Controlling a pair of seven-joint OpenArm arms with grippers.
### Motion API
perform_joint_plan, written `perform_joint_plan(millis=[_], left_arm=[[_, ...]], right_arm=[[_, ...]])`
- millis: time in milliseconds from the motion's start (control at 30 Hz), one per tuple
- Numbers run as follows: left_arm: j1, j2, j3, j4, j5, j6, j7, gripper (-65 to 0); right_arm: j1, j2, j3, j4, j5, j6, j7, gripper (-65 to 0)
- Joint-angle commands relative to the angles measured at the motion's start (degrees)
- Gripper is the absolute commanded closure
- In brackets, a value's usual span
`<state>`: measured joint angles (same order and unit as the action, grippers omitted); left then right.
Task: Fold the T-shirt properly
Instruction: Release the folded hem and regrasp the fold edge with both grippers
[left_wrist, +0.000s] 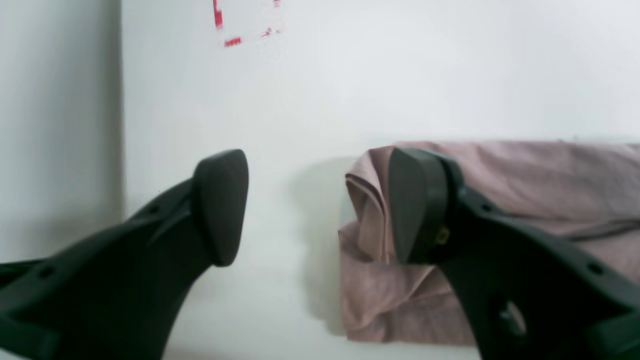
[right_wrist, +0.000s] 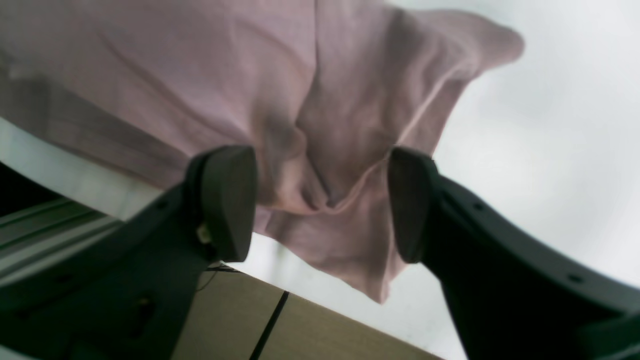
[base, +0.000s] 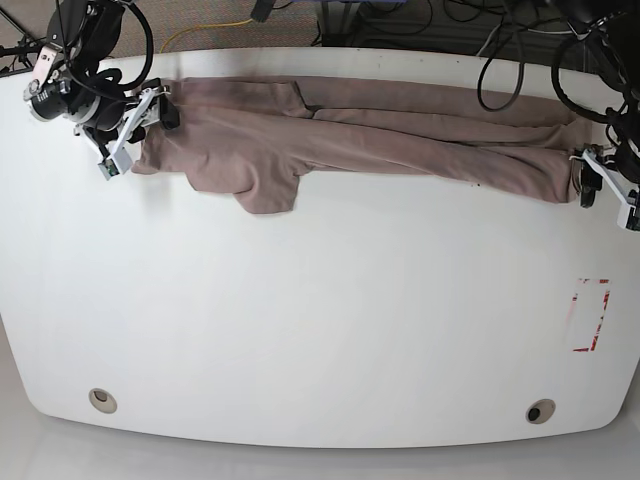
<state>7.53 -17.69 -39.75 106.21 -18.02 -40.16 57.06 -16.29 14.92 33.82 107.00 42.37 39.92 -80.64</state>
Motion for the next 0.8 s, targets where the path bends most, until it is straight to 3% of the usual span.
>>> perform_joint_plan(millis=[0, 433, 767], left_arm=[[-0.80, -0.90, -0.30, -3.40, 0.22, 0.16, -1.01, -40.3], [-4.06, 1.21, 0.14, -15.53, -1.45, 0.16, -1.37, -40.3], [-8.10, 0.86, 0.32, -23.62, -1.36, 0.16, -1.45, -40.0]], right_arm=[[0.69, 0.77, 0.33, 1.18, 0.84, 0.08, 0.64, -38.7], [1.22, -0.37, 0.24, 1.18, 0.84, 0.08, 0.64, -38.7], [0.78, -0.37, 0.24, 1.18, 0.84, 0.08, 0.64, -38.7]])
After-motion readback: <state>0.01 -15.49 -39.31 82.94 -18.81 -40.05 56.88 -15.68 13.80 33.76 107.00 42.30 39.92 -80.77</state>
